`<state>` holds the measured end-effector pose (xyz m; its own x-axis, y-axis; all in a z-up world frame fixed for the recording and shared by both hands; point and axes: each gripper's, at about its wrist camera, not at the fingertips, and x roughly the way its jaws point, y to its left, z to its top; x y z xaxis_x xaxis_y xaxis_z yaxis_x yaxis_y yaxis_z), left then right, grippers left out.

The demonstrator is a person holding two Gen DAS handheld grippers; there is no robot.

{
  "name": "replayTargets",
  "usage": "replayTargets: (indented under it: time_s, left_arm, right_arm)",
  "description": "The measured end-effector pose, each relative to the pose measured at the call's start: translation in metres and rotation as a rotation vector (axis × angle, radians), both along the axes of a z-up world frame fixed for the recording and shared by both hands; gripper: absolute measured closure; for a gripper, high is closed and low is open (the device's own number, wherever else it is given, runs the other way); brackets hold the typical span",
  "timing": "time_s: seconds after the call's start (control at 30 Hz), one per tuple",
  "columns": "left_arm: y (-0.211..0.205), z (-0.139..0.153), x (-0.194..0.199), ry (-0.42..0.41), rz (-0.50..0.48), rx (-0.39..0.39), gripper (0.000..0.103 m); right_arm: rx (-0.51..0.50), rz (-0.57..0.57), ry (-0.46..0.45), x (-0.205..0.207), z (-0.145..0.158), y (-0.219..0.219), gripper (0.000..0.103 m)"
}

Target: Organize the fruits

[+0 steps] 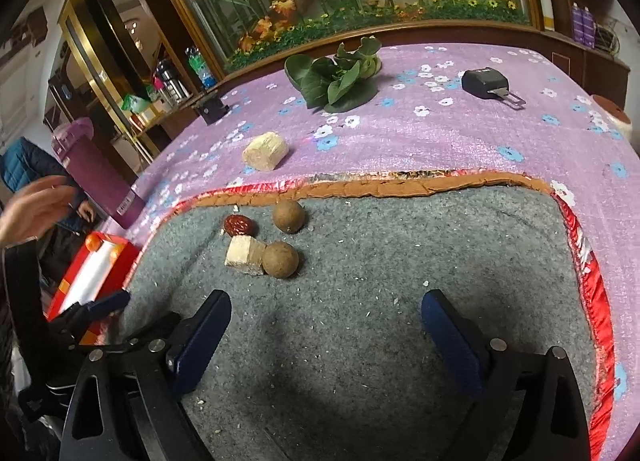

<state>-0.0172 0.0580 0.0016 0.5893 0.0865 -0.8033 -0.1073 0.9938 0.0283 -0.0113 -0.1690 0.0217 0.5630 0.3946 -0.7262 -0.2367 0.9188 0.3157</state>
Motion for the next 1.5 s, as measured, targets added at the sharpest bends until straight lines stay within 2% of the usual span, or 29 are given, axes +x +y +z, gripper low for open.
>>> replayTargets:
  time_s: [0.17,0.4,0.53,0.6,0.63,0.7,0.77,0.83,0.9,1.0,1.07,1.1,1.13,1.2,1.3,1.37,1.47,1.5]
  left_arm:
    - [0.000,0.000,0.000,0.000,0.000,0.000,0.000]
    - [0.000,0.002,-0.001,0.000,0.001,0.000,0.000]
    - [0.000,0.002,-0.001,0.005,0.005,-0.003,0.000]
    - [0.001,0.009,-0.001,0.048,-0.015,0.001,0.003]
    - [0.002,0.015,-0.004,0.031,-0.016,0.012,0.012]
    - [0.003,0.033,-0.017,-0.048,-0.027,0.074,0.013]
    - [0.004,0.045,-0.023,-0.034,-0.068,0.102,0.013]
    - [0.006,0.055,-0.029,-0.025,-0.084,0.101,0.013]
    - [0.003,0.058,-0.033,-0.016,-0.126,0.111,0.013]
    - [-0.001,0.060,-0.037,0.001,-0.158,0.111,0.013]
    - [-0.005,0.062,-0.037,0.014,-0.178,0.095,0.013]
    - [-0.007,0.061,-0.036,0.019,-0.182,0.085,0.013]
    - [-0.011,0.059,-0.032,0.019,-0.187,0.074,0.013]
    - [-0.020,0.060,-0.026,0.011,-0.202,0.059,0.013]
    - [-0.038,0.066,-0.018,-0.014,-0.229,0.048,0.013]
    - [-0.054,0.067,-0.010,-0.027,-0.257,0.034,0.013]
    - [-0.079,0.059,0.006,-0.008,-0.294,0.014,0.014]
    - [-0.084,0.056,0.010,0.002,-0.297,0.013,0.015]
  right_arm:
    - [-0.032,-0.003,-0.004,-0.002,-0.001,0.004,0.007]
    - [0.023,-0.034,-0.009,-0.004,0.001,-0.005,0.009]
    - [0.068,-0.038,-0.028,-0.007,0.010,-0.012,0.021]
    - [0.074,-0.028,-0.022,-0.006,0.014,-0.011,0.029]
    - [0.049,-0.030,-0.013,-0.005,0.016,-0.008,0.035]
    - [-0.004,-0.007,0.001,-0.002,0.017,-0.002,0.038]
    - [-0.054,0.029,0.032,0.003,0.014,0.008,0.040]
    - [-0.080,0.064,0.059,0.010,0.010,0.019,0.047]
    - [-0.109,0.077,0.054,0.017,0.008,0.029,0.048]
    - [-0.181,0.085,0.032,0.028,0.003,0.042,0.055]
    - [-0.220,0.101,0.016,0.033,0.002,0.048,0.064]
    - [-0.255,0.103,0.002,0.035,0.001,0.052,0.075]
    - [-0.294,0.099,-0.023,0.035,0.001,0.054,0.080]
    - [-0.267,0.102,-0.023,0.036,0.002,0.049,0.081]
    - [-0.139,0.089,0.021,0.043,0.005,0.024,0.081]
    - [-0.015,0.041,0.044,0.051,0.010,-0.003,0.081]
    - [0.127,-0.023,0.061,0.060,0.018,-0.036,0.081]
    - [0.143,-0.045,0.059,0.061,0.020,-0.045,0.081]
